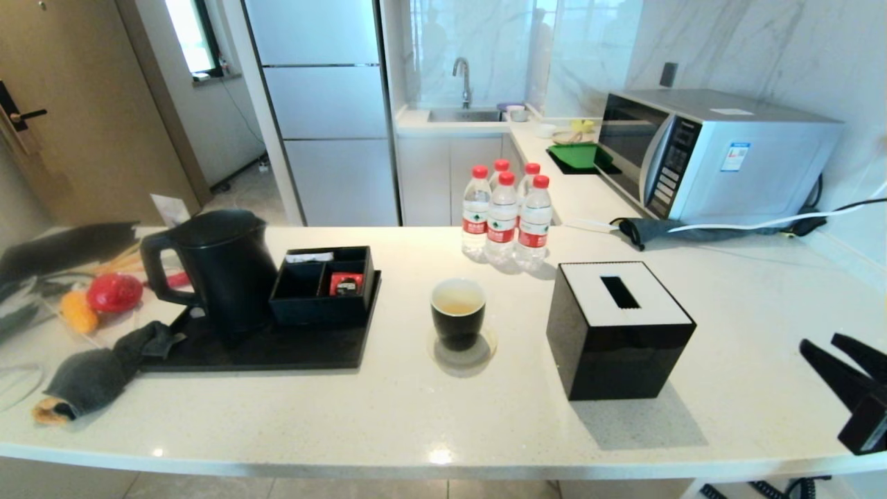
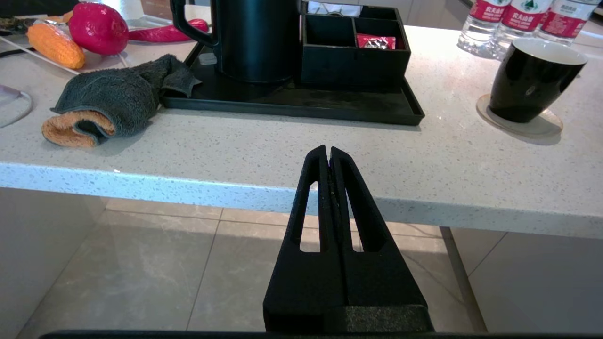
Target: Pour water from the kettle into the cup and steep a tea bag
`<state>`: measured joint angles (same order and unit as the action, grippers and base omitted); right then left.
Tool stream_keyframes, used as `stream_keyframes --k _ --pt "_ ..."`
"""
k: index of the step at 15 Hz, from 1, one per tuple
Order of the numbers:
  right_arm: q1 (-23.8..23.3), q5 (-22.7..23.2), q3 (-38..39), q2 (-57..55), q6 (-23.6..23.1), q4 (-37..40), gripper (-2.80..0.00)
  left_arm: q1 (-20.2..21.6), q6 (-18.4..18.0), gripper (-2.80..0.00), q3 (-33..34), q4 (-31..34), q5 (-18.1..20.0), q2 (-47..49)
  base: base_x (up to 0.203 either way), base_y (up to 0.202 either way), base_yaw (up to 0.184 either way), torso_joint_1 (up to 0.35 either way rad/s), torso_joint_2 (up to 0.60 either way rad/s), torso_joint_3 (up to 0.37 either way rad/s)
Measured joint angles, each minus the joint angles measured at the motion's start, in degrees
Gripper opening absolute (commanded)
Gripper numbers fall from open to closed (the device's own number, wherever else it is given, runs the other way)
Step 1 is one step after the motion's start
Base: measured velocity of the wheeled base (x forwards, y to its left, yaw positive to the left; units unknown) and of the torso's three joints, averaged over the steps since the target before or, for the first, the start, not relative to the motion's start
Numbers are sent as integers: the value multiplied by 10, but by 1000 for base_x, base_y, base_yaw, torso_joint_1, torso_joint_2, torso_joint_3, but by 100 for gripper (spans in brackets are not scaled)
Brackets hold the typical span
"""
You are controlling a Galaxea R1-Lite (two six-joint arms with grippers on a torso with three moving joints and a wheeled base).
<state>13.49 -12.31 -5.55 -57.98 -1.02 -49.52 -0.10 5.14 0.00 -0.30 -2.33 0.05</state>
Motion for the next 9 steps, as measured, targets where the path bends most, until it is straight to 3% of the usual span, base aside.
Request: stream_keyframes --k 4,9 --pt "-8 -90 35 38 1 2 -280 0 0 -280 0 0 0 0 0 0 0 0 0 0" --pt "-72 -96 52 146 -1 111 -280 0 0 -280 0 0 0 0 0 0 0 0 0 0"
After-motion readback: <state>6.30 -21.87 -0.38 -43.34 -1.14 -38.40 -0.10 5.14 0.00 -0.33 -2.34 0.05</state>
